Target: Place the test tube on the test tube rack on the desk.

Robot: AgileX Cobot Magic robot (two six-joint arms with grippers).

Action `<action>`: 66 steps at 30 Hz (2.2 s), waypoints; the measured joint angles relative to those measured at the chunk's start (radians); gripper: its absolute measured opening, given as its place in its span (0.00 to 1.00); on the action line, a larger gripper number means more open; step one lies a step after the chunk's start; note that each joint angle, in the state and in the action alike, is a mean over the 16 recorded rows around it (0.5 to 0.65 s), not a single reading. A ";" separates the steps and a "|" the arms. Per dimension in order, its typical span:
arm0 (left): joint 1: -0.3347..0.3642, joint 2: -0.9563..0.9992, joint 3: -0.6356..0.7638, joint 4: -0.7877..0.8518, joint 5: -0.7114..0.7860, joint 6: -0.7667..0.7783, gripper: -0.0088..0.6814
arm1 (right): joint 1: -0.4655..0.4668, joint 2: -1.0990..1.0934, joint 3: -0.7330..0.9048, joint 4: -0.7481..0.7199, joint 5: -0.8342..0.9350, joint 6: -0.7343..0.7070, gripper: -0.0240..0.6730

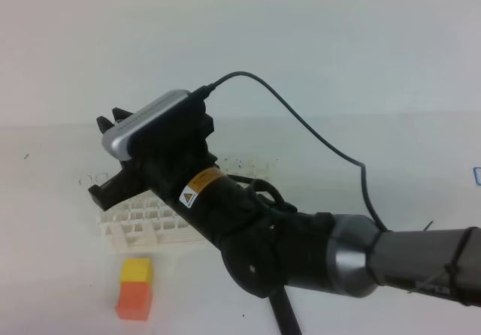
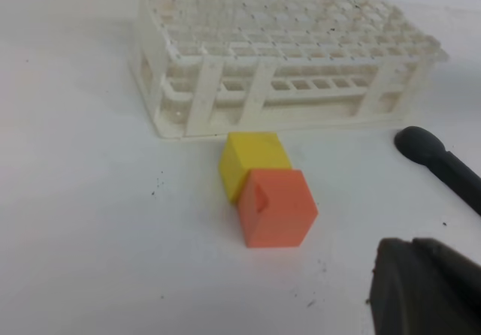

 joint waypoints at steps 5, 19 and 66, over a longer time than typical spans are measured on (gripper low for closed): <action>0.000 0.000 0.000 0.000 0.000 0.000 0.01 | 0.004 0.047 -0.036 -0.002 -0.012 -0.005 0.20; 0.000 0.000 0.000 0.000 0.000 0.000 0.01 | 0.005 0.118 -0.096 -0.007 -0.016 -0.010 0.20; 0.000 0.000 0.000 0.000 0.000 0.000 0.01 | 0.025 0.169 -0.090 0.056 0.003 -0.061 0.20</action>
